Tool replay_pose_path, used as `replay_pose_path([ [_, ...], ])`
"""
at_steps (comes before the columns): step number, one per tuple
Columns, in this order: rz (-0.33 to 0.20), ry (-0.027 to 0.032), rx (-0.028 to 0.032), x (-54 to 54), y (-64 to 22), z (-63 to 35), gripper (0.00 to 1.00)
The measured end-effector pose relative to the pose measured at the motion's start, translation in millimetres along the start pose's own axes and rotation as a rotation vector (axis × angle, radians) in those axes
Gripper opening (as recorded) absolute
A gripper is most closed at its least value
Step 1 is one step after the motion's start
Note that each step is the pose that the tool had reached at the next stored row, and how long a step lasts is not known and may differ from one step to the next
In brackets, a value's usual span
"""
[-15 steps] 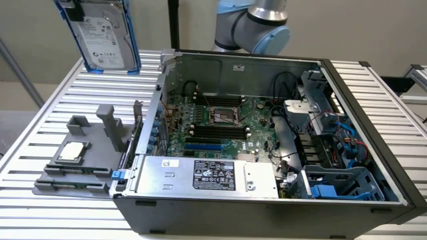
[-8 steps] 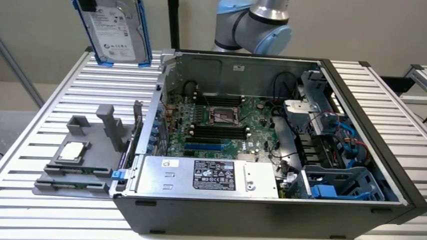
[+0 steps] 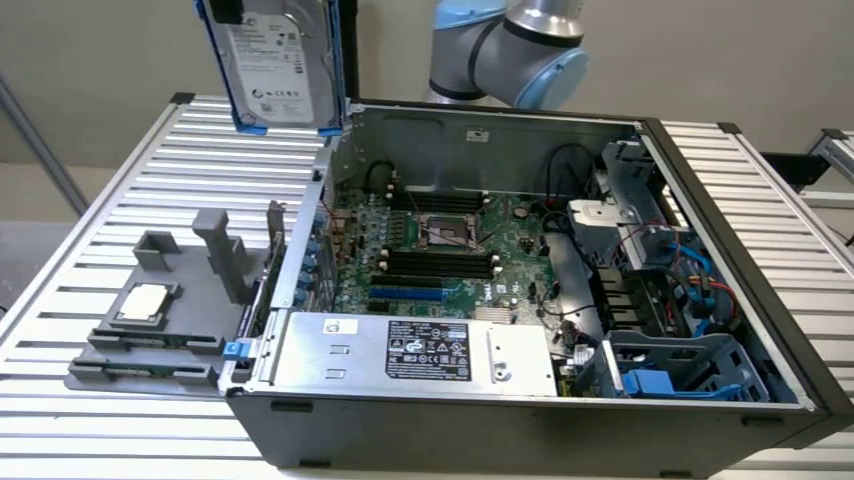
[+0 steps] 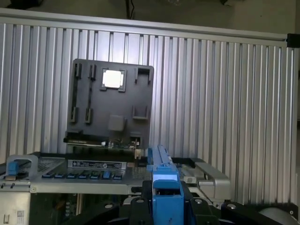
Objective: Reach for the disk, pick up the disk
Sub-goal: 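Pick up the disk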
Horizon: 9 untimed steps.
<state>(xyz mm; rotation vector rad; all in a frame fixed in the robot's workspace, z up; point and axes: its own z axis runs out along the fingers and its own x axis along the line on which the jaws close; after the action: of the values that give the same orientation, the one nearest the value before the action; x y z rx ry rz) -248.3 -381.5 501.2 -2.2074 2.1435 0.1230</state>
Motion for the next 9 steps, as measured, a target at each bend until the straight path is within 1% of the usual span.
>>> replay_pose_path([
  [9,0.000,0.0000,0.0000,10.9,-40.6,-1.5,0.33],
])
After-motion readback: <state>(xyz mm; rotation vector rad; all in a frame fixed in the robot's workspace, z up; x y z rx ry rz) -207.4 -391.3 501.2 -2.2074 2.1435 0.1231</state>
